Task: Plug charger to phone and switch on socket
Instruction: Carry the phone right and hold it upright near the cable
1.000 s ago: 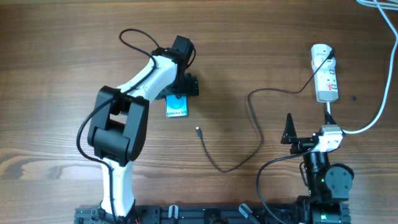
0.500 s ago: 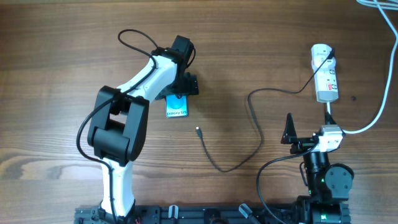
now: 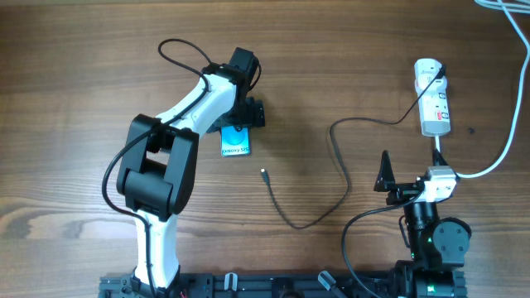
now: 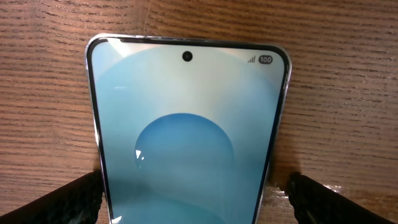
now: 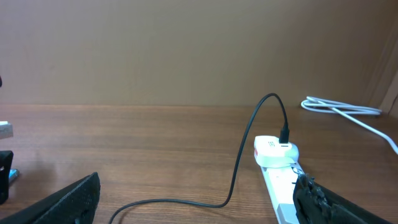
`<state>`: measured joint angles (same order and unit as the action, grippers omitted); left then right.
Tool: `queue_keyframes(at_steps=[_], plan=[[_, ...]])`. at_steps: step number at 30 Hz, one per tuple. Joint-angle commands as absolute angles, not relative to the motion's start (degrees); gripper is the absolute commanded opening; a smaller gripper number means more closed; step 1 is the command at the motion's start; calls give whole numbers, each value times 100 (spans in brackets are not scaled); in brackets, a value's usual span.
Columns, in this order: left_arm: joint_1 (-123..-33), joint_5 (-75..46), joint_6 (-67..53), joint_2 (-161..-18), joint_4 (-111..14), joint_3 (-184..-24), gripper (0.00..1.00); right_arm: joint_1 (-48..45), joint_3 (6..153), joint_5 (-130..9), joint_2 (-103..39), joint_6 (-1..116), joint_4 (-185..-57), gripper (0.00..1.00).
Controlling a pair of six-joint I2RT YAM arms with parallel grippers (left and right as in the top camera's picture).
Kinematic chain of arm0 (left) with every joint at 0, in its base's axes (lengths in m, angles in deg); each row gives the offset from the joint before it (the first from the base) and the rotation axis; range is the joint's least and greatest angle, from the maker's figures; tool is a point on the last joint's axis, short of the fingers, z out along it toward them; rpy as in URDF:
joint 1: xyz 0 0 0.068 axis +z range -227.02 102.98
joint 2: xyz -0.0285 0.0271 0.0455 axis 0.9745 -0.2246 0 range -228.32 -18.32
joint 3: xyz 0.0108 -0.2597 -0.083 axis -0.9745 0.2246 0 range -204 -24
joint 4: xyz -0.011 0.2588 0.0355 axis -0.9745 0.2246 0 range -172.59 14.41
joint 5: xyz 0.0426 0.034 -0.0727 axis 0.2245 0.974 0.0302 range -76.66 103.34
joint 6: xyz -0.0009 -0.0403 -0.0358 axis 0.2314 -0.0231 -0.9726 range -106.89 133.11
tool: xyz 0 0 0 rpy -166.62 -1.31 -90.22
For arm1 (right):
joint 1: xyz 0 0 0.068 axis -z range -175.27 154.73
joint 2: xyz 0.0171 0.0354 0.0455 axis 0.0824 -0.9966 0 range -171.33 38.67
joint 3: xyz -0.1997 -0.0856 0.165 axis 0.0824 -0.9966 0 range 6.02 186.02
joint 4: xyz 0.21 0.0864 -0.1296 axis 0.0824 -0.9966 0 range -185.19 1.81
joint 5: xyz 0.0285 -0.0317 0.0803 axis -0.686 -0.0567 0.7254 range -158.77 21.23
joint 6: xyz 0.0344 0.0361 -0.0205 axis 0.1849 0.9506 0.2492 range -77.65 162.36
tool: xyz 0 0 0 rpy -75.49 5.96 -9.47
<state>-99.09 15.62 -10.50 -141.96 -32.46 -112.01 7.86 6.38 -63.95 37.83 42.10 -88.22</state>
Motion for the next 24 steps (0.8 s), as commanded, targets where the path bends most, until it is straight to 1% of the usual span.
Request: queue_keyframes(at_steps=[1, 10, 14, 17, 21, 23, 24], plan=[[-9854, 1536, -954, -14821, -3078, -10820, 100, 760, 631, -6470, 3824, 4272, -8807, 100], [-9850, 1857, -952, -14821, -3050, -10820, 100, 760, 631, -6470, 3824, 4272, -8807, 100], [-9850, 1859, -609, -14821, -3052, -10820, 100, 760, 631, -6470, 3824, 4274, -8807, 100], [-9858, 1785, -703, -14821, -3096, -10818, 96, 760, 631, -6470, 3824, 4269, -8807, 100], [-9891, 1704, -701, -14821, -3115, -10818, 93, 760, 631, -6470, 3824, 4272, -8807, 100], [-9891, 1706, -701, -14821, -3115, -10818, 94, 760, 631, -6470, 3824, 4272, -8807, 100], [-9891, 1706, -701, -14821, -3115, -10818, 98, 760, 631, -6470, 3824, 4274, -8807, 100]])
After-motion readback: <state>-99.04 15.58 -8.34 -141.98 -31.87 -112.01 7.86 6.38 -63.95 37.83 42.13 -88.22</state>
